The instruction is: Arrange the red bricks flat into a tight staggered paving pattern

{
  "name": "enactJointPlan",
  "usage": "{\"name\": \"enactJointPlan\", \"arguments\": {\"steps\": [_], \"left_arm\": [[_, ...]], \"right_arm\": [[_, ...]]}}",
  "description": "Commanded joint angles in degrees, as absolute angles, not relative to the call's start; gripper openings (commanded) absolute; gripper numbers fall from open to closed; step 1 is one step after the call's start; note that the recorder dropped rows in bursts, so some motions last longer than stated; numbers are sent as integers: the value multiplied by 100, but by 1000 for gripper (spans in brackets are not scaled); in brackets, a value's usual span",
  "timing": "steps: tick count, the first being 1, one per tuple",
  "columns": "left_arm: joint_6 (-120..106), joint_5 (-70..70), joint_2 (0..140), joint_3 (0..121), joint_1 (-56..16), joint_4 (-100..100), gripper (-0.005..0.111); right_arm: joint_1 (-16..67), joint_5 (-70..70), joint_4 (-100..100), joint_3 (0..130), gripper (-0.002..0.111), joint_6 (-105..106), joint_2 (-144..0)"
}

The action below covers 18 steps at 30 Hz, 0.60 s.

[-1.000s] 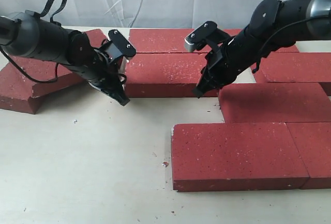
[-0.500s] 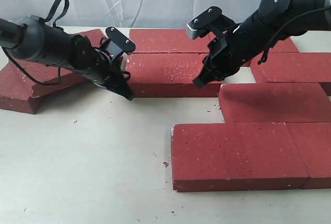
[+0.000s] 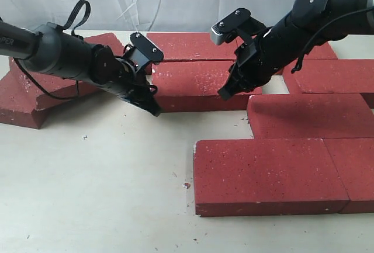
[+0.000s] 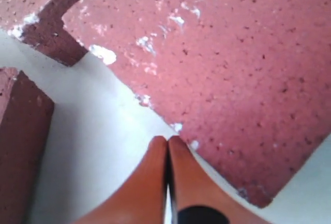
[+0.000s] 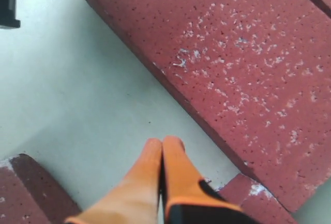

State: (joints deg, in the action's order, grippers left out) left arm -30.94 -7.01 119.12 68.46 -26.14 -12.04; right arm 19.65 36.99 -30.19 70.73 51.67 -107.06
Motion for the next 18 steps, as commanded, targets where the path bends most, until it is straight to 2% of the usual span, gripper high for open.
{"name": "enactJointPlan", "arguments": {"steps": [1, 6, 14, 18], "left_arm": [[-2887, -757, 11882, 6883, -2341, -1124, 0], [-2784, -1155, 11775, 6883, -2140, -1235, 0], [-2784, -1197, 11814, 7021, -2231, -1351, 0], [-2678, -1588, 11965, 7436, -2231, -1407, 0]], "right_arm": [[1937, 3734, -2849, 7108, 0, 5168, -10663], [1937, 3853, -2492, 7108, 0, 4929, -10567], [1519, 3830, 367, 6967, 0, 1270, -9834], [1213, 3287, 635, 6561, 0, 1125, -9537]]}}
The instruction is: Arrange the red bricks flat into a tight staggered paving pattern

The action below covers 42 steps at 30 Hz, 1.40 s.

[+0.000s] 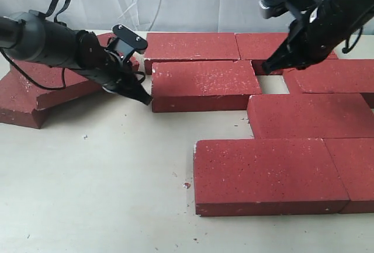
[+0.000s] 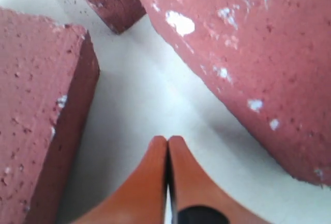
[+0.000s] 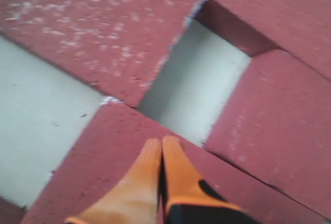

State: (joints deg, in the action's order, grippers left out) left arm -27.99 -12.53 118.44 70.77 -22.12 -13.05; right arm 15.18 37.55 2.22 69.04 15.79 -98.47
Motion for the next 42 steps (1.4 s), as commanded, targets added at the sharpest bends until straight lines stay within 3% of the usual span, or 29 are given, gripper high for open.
{"name": "enactJointPlan", "arguments": {"steps": [1, 11, 42], "left_arm": [[-2678, -1744, 12005, 7573, -2243, -1459, 0], [-2416, -2267, 12431, 8079, -2310, -1505, 0], [-2428, -2140, 13067, 8789, -2648, -2102, 0]], "right_arm": [[1152, 3174, 635, 6473, 0, 1125, -9466], [1065, 3057, 599, 6372, 0, 1125, -9288], [1065, 2861, 389, 6361, 0, 1125, -9288]]}}
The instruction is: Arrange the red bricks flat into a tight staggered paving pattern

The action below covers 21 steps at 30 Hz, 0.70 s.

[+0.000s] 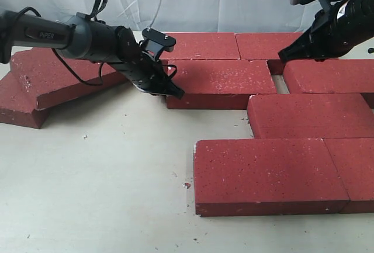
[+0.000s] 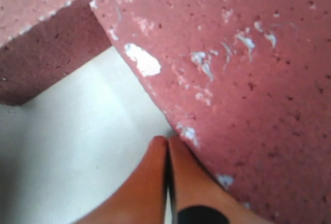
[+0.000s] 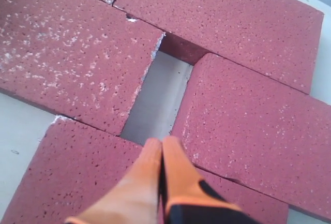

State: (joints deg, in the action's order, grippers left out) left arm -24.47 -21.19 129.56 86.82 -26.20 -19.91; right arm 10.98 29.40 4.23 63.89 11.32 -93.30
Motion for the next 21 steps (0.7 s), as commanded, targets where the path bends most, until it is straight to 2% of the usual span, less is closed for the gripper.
{"name": "enactJointPlan", "arguments": {"steps": [1, 21], "left_arm": [[-2428, -2191, 13067, 8821, -2648, -2102, 0], [-2417, -1922, 13091, 8856, -2926, -2347, 0]], "right_arm": [[1065, 2861, 389, 6361, 0, 1125, -9288], [1065, 2779, 283, 6361, 0, 1125, -9288]]}}
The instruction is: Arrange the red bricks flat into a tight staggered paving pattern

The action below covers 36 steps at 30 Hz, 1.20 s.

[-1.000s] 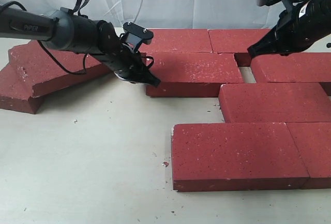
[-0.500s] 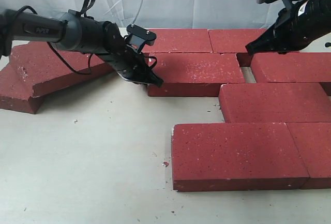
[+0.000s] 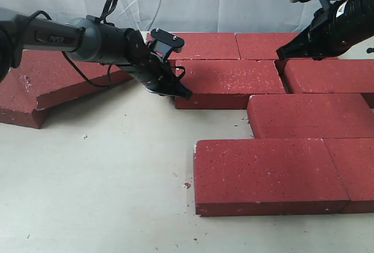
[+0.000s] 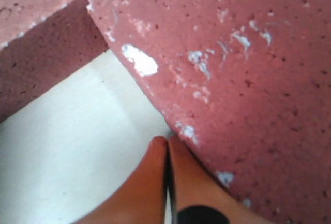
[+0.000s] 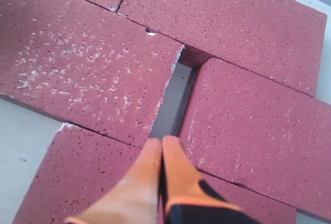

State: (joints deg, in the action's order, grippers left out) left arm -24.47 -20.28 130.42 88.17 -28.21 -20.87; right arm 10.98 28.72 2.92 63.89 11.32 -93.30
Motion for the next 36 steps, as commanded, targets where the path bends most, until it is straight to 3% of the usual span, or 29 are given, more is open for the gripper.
{"name": "enactJointPlan", "arguments": {"steps": [1, 26, 36], "left_arm": [[-2417, -1922, 13122, 8885, -2926, -2352, 0], [-2456, -1730, 13679, 9475, -3450, -2492, 0], [-2404, -2211, 13679, 9475, -3063, -2072, 0]], "right_arm": [[1065, 2769, 261, 6361, 0, 1125, -9288], [1065, 2635, 116, 6361, 0, 1125, -9288], [1065, 2635, 116, 6361, 0, 1125, -9288]]}}
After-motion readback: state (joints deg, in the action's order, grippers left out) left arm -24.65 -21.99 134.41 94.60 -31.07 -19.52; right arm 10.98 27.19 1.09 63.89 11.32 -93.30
